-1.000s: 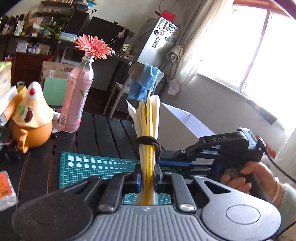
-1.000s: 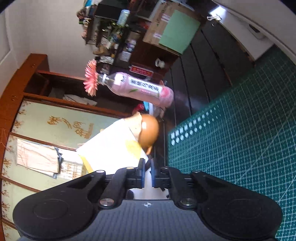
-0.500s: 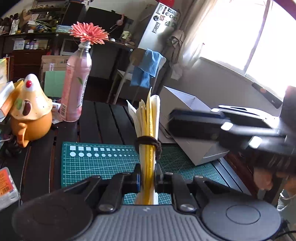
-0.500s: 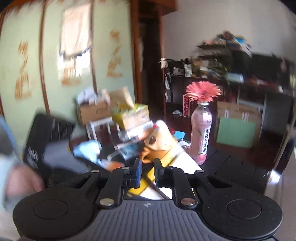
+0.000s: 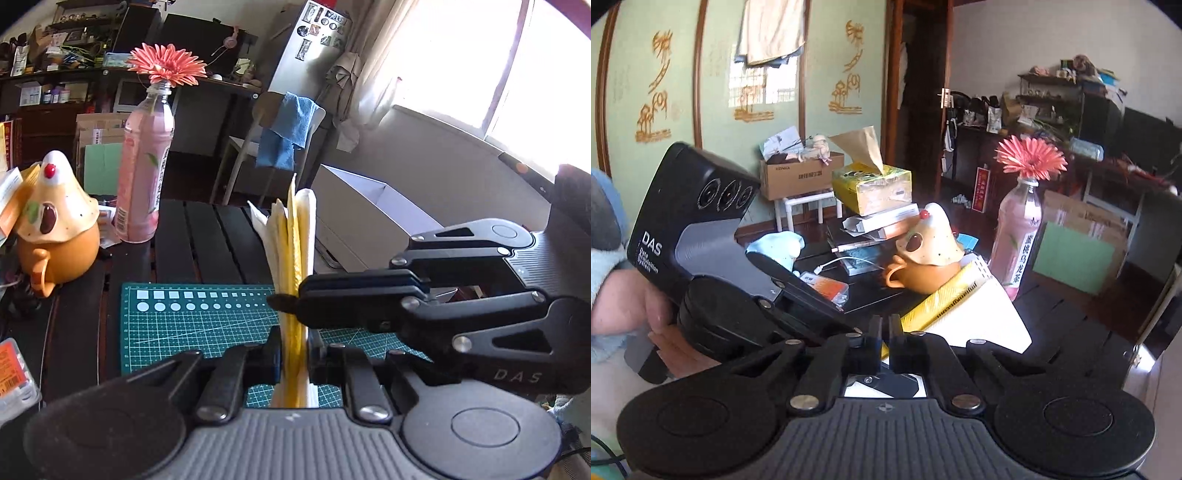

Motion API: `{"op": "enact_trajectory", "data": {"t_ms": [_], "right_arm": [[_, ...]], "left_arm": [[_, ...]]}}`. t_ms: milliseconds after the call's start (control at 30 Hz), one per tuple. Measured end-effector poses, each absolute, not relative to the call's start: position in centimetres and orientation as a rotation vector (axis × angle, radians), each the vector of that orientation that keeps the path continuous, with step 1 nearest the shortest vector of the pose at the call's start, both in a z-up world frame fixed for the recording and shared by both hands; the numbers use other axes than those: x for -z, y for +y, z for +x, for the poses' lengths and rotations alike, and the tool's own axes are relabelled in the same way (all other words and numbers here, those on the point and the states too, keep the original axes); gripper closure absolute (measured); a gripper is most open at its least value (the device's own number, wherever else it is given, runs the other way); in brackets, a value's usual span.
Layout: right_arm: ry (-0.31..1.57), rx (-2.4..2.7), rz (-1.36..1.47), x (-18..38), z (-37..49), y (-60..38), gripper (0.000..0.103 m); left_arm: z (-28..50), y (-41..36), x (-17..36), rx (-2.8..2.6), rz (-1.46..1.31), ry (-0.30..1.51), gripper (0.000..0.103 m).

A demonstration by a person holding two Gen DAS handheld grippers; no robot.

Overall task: Fold shopping bag
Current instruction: 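Grasp the tied bag with the right gripper beside the left gripper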

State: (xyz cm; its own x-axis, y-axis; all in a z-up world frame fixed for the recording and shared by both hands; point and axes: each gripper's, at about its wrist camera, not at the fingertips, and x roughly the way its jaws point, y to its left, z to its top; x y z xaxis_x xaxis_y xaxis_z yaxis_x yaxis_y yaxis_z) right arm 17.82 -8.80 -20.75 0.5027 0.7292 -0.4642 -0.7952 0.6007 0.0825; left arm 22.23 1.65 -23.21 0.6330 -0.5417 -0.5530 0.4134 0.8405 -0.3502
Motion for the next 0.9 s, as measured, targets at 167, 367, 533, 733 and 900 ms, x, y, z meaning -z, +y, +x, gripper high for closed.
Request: {"op": "enact_trajectory", "data": {"t_ms": [167,367,533,733,900], "right_arm": [[0.486,-0.834,0.230,20.4,19.9,-12.9,0.067],[0.561,-0.805,0.483,21.7,21.6,-15.2,0.067],[0.585,-0.821,0.558,22.4,22.0,-15.3,0.077],[0.614,-0.840,0.648,23.2,22.5,-15.5,0.077],[0.637,-0.855,0.723,23.9,23.0,-15.6,0.080]], "left_arm": [[23.2,4.2,23.2,0.586,-0.410,0.705,0.090],[24.4,8.1,23.7,0.687,-0.747,0.686,0.090],[24.8,9.2,23.8,0.720,-0.827,0.680,0.090],[24.9,9.1,23.8,0.750,-0.857,0.669,0.090],[25.2,9.8,24.0,0.747,-0.915,0.646,0.090]]}}
